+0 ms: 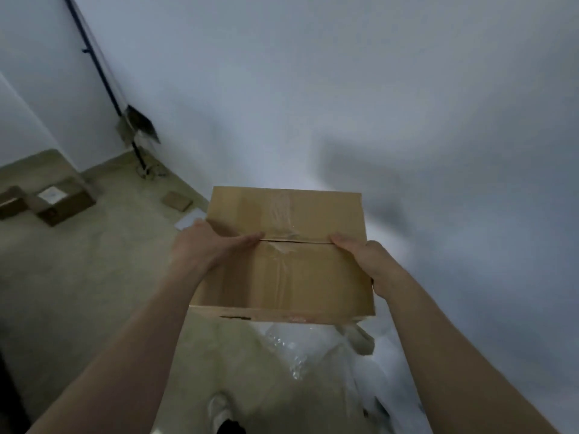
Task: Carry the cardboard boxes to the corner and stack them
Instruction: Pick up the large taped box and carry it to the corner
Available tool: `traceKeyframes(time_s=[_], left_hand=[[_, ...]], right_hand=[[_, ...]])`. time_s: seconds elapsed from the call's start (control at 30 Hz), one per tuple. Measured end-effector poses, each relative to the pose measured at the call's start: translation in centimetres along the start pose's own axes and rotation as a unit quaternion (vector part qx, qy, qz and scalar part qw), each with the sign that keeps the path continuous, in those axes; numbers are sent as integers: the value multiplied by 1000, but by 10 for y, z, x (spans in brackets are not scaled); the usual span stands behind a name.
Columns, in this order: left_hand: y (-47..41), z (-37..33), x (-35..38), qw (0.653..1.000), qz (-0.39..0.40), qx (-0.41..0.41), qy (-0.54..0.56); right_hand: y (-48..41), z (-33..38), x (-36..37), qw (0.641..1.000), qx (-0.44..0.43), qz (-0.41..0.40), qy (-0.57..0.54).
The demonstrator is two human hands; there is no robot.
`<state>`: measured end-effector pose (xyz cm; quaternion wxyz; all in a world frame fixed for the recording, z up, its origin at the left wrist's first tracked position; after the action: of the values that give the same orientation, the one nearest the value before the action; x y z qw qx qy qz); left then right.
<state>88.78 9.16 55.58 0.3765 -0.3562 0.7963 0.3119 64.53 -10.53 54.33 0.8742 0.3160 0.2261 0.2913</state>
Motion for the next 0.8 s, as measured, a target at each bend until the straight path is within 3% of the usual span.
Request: traceKeyframes(time_s=[0.17, 0.33, 0.37, 0.43, 0.8], left_hand=[[-46, 113, -96, 994, -51, -90, 26], [-64, 165, -132, 991, -68, -116, 10], [-80, 228, -178, 978, -97, -180, 37], [-87, 244, -191, 976, -105, -187, 40], [-205, 380, -282, 941, -160, -296, 30]], right_hand=[[-20, 79, 155, 995, -10, 79, 61], [-30, 118, 223, 990, -17, 117, 83], [-44, 159, 313, 978, -36, 158, 132], [-42, 173, 336, 978, -41, 142, 145], [-139, 290, 569, 931, -72, 250, 258]])
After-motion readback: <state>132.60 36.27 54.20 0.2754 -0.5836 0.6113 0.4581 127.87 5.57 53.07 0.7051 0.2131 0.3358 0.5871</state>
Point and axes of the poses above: each hand's wrist, its own y-axis away from the middle knuckle, its own x-axis out of the palm, z = x × y, the point moved 2 cm from there along -y, towards the middle knuckle, and after that the axes turned 8 degrees about x, right-handed, at the moved point
